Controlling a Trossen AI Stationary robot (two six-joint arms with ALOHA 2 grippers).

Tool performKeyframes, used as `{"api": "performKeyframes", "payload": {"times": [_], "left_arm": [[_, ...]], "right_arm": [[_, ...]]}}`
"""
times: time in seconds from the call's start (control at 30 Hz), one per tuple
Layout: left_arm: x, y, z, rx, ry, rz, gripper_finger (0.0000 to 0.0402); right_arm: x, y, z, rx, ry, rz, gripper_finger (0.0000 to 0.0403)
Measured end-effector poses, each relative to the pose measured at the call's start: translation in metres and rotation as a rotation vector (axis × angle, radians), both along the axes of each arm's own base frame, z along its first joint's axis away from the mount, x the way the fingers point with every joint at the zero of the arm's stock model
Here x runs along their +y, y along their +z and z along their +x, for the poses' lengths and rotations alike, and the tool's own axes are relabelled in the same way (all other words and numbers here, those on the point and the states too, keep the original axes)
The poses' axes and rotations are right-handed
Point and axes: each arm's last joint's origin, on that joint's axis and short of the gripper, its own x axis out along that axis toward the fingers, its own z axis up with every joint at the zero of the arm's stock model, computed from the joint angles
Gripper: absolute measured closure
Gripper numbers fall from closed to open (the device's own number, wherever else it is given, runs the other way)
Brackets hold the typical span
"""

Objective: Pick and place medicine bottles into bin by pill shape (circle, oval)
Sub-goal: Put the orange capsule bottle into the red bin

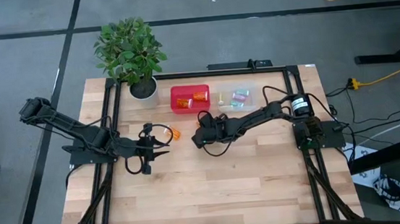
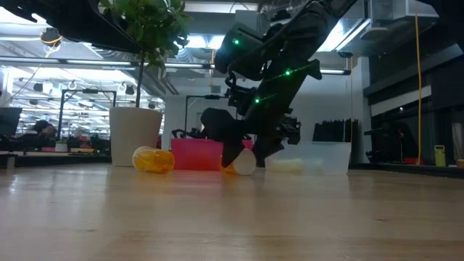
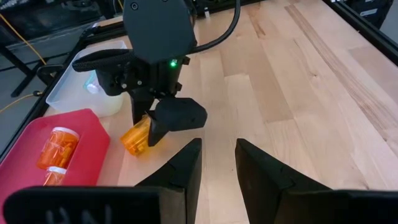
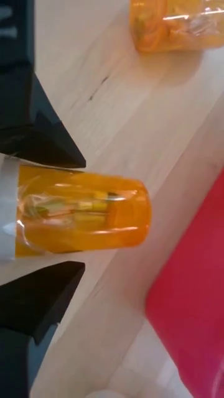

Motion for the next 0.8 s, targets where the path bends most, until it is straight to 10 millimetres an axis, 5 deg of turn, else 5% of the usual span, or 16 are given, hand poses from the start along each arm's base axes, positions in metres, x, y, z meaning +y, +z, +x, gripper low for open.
{"api": "performKeyframes", "payload": {"times": [0.37,0.8], "left_arm": [[0.0,0.0,0.0,0.0,0.0,0.0,0.031],[0.0,0.0,0.0,0.0,-0.001,0.0,0.031]], "right_arm": [[0.001,0.004,0.003,0.024,0.071,0.02,0.0198],[0.001,0.075,0.044,-0.016,0.27,-0.198,0.0196]]}}
